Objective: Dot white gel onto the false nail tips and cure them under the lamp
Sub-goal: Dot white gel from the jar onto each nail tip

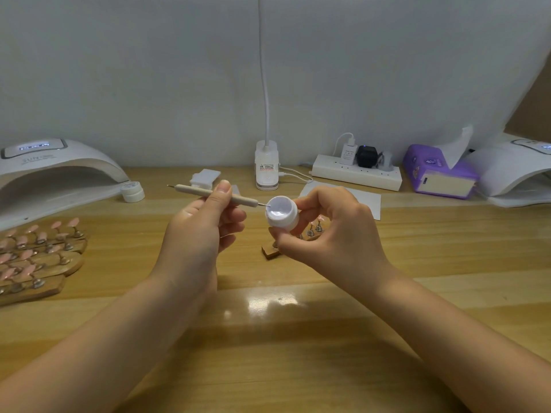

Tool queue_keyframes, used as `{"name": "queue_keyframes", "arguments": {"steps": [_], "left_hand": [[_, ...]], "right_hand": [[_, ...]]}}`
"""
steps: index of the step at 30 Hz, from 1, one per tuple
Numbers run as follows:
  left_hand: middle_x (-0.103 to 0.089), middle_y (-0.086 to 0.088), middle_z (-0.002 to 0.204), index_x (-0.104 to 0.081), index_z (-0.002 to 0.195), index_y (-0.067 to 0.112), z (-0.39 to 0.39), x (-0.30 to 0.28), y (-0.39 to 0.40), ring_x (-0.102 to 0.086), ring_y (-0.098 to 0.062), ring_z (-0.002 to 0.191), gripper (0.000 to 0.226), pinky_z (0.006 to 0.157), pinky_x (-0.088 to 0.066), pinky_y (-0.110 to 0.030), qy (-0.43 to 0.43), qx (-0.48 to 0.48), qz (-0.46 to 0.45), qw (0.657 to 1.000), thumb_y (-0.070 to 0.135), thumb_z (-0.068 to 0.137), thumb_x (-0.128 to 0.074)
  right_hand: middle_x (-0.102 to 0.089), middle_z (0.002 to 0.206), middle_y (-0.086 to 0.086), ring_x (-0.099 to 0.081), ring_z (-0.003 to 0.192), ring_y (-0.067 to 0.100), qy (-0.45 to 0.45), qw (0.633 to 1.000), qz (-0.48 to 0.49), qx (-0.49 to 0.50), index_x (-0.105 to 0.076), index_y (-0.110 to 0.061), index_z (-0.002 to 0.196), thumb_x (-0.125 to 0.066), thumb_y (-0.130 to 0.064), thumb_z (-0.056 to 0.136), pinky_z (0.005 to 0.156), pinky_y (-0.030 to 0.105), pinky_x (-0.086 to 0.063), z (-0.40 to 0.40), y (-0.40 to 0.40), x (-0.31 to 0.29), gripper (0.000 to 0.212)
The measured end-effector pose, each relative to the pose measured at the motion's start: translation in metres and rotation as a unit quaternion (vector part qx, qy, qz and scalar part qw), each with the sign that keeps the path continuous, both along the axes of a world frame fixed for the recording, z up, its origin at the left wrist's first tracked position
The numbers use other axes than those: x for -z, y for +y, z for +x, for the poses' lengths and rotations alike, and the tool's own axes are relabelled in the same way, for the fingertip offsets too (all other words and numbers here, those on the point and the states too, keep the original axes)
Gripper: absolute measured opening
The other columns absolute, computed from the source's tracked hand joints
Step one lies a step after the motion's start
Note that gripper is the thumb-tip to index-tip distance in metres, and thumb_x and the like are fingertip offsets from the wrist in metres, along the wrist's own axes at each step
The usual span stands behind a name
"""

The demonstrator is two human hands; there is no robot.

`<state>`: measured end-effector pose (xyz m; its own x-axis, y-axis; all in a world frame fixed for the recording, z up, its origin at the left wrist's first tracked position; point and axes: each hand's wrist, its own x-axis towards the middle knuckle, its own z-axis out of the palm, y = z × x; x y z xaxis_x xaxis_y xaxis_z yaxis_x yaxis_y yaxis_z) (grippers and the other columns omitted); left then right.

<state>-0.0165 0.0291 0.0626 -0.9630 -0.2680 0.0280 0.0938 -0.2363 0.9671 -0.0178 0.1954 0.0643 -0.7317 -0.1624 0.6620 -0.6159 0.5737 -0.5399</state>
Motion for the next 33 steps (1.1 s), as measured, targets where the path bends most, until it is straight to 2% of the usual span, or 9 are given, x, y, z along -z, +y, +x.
{"name": "queue_keyframes", "arguments": {"steps": [5,9,12,16,18,21,27,33], "left_hand": [[-0.065,0.009,0.063,-0.073,0.061,0.029,0.000,0.000,-0.001,-0.061,-0.006,0.061,0.037,0.067,-0.042,-0.030,0.000,-0.004,0.008,1.000,0.042,0.092,-0.058],[-0.065,0.008,0.063,-0.068,0.075,0.023,0.001,-0.002,-0.002,-0.061,-0.007,0.063,0.027,0.067,-0.043,-0.029,0.033,0.000,0.005,0.999,0.038,0.095,-0.056],[-0.067,0.007,0.065,-0.067,0.084,0.020,0.004,-0.012,-0.004,-0.062,-0.005,0.066,0.023,0.066,-0.047,-0.022,0.138,-0.021,-0.099,0.985,0.033,0.096,-0.053],[-0.071,0.010,0.076,-0.065,0.090,0.025,0.012,-0.029,-0.006,-0.066,-0.001,0.072,0.018,0.066,-0.046,-0.008,0.241,-0.045,-0.233,0.941,0.029,0.099,-0.050],[-0.071,0.011,0.078,-0.063,0.091,0.027,0.015,-0.034,-0.008,-0.065,-0.001,0.073,0.016,0.064,-0.045,-0.008,0.255,-0.055,-0.280,0.924,0.029,0.100,-0.050],[-0.069,0.013,0.080,-0.061,0.091,0.029,0.017,-0.038,-0.007,-0.066,-0.004,0.072,0.014,0.063,-0.051,-0.018,0.261,-0.055,-0.324,0.908,0.034,0.096,-0.049],[-0.064,0.016,0.071,-0.062,0.096,0.019,0.017,-0.030,-0.004,-0.063,0.004,0.074,0.012,0.062,-0.043,-0.005,0.268,-0.047,-0.396,0.877,0.024,0.098,-0.052],[-0.065,0.014,0.074,-0.061,0.094,0.021,0.016,-0.029,-0.003,-0.064,0.002,0.075,0.012,0.063,-0.046,-0.009,0.266,-0.044,-0.412,0.870,0.029,0.096,-0.052]], "right_hand": [[-0.064,0.073,-0.009,-0.057,0.079,0.019,0.000,1.000,-0.001,0.003,-0.064,-0.013,0.082,-0.085,-0.030,0.066,0.072,0.044,-0.047,-0.001,0.000,0.001,0.032],[-0.063,0.074,-0.011,-0.056,0.080,0.016,-0.004,1.000,0.001,0.004,-0.063,-0.015,0.084,-0.085,-0.030,0.067,0.073,0.041,-0.047,-0.002,0.001,0.002,0.032],[-0.062,0.077,-0.011,-0.056,0.080,0.014,-0.003,1.000,0.001,0.007,-0.062,-0.016,0.087,-0.085,-0.029,0.067,0.073,0.038,-0.047,-0.003,0.001,0.002,0.032],[-0.062,0.077,-0.011,-0.055,0.081,0.013,0.002,1.000,0.001,0.006,-0.061,-0.017,0.087,-0.084,-0.028,0.068,0.073,0.034,-0.047,-0.003,0.001,0.001,0.032],[-0.061,0.078,-0.010,-0.055,0.081,0.014,0.002,1.000,0.004,0.004,-0.062,-0.017,0.088,-0.084,-0.028,0.068,0.072,0.033,-0.047,-0.002,0.000,0.001,0.032],[-0.060,0.079,-0.010,-0.055,0.081,0.015,0.006,1.000,0.013,0.002,-0.061,-0.016,0.088,-0.085,-0.027,0.067,0.070,0.031,-0.047,0.000,-0.001,0.001,0.033],[-0.059,0.078,-0.010,-0.055,0.080,0.015,0.015,1.000,0.019,0.000,-0.062,-0.014,0.086,-0.085,-0.025,0.067,0.068,0.033,-0.048,0.001,-0.003,0.001,0.032],[-0.058,0.077,-0.011,-0.055,0.078,0.015,0.021,1.000,0.019,-0.001,-0.062,-0.014,0.086,-0.085,-0.026,0.068,0.068,0.037,-0.049,0.002,-0.005,0.001,0.031]]}}
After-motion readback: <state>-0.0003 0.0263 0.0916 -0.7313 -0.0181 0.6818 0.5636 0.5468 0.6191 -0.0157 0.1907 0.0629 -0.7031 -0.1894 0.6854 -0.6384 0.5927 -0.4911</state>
